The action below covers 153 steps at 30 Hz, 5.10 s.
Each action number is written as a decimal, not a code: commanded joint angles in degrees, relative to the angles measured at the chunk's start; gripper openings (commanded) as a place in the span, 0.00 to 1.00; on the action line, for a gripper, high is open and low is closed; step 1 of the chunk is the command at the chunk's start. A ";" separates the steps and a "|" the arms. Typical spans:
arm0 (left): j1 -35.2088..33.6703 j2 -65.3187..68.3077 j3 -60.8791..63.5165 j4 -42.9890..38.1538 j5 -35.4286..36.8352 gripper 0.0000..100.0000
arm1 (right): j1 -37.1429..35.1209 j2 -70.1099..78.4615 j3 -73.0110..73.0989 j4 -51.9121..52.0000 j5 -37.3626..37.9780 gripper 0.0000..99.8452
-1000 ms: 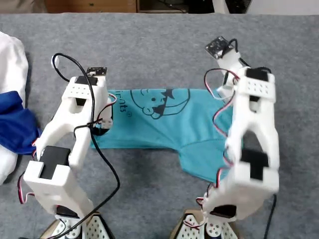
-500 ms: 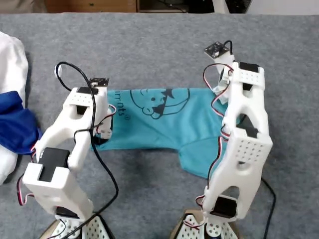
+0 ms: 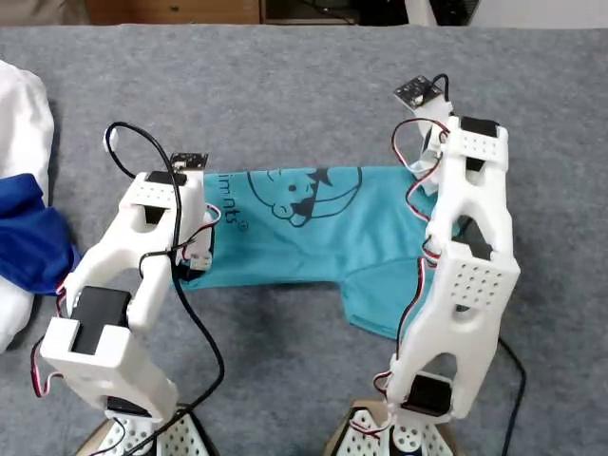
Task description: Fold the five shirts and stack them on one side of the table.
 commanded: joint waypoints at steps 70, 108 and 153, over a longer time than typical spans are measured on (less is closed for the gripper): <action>-3.34 19.74 -54.15 8.62 2.46 0.02 | -5.67 -31.25 18.77 0.88 1.93 0.02; -6.86 34.95 -62.51 7.82 2.37 0.02 | 7.08 -39.34 49.36 -22.15 7.21 0.02; -5.71 -35.12 1.49 16.44 -8.62 0.02 | 3.65 -110.99 88.92 19.08 40.97 0.18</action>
